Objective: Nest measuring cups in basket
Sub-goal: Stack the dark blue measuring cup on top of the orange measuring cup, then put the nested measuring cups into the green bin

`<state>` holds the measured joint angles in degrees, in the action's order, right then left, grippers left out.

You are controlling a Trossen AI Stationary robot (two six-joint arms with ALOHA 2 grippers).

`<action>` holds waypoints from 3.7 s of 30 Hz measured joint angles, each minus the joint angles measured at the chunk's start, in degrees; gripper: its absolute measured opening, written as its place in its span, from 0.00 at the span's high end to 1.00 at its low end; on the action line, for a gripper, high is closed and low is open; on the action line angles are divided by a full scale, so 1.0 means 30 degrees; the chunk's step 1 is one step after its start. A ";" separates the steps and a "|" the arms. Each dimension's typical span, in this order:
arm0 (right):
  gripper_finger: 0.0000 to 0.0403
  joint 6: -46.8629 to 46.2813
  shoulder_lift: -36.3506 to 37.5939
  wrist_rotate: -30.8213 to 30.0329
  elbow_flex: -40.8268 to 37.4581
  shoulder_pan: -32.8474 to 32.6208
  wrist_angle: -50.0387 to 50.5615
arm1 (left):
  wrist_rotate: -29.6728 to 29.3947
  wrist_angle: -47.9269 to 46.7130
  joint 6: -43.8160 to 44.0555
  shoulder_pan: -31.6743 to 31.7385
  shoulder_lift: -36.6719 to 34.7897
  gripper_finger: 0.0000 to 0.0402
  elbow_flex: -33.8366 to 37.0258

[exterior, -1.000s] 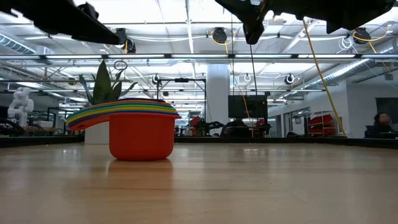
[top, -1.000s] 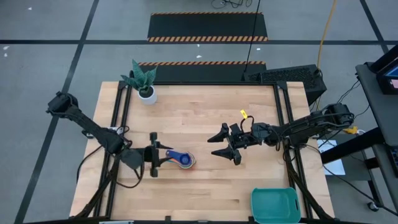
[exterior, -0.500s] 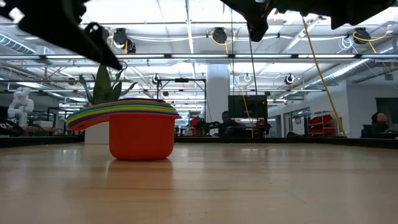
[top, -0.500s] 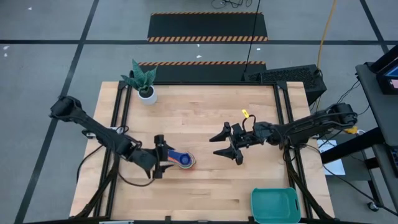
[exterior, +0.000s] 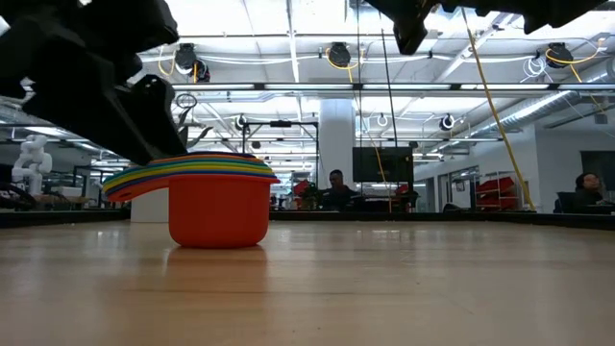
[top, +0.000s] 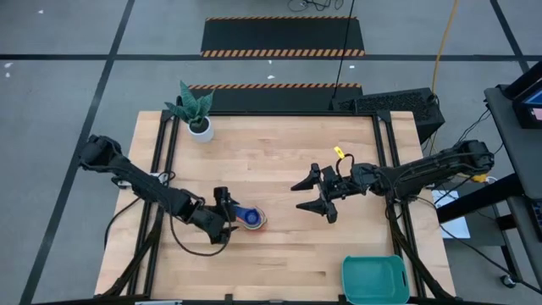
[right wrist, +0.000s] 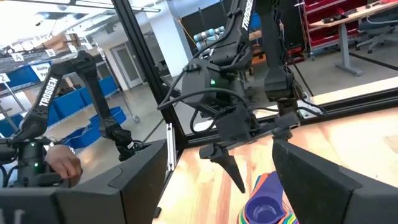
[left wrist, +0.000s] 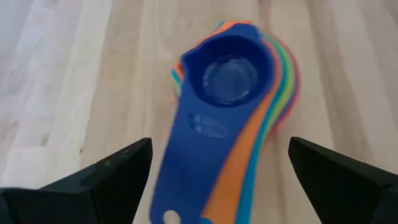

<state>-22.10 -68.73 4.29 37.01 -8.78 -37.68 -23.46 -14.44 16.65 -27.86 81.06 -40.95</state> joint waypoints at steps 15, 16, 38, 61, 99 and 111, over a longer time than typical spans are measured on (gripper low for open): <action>0.30 0.0106 0.0000 0.0006 0.0000 0.0000 0.0097 | 0.1824 0.0290 0.0428 0.1174 0.0649 0.06 0.0000; 0.30 0.0099 0.0000 0.0015 0.0000 -0.0019 0.0097 | 0.1819 0.0328 0.0427 0.1174 0.0798 0.06 0.0000; 0.30 0.0179 0.0000 0.0007 0.0000 -0.0488 0.0083 | 0.1812 0.0218 0.1429 0.1116 0.1100 0.50 0.0000; 0.30 0.0252 0.0000 0.0007 0.0007 -0.0488 0.0083 | 0.1242 -0.1027 0.3124 0.0220 0.1087 0.20 0.0000; 0.30 0.0325 0.0000 0.0000 0.0015 -0.0488 0.0097 | 0.0779 -0.1376 0.3042 0.0416 0.1086 0.64 0.0364; 0.30 0.0678 -0.0007 -0.0843 0.0015 -0.0481 0.0466 | 0.0289 -0.1302 0.2588 0.0416 0.1086 0.67 0.0364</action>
<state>-20.07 -68.75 1.77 37.06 -10.22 -36.28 -22.59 -18.35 24.42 -26.61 84.31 -39.86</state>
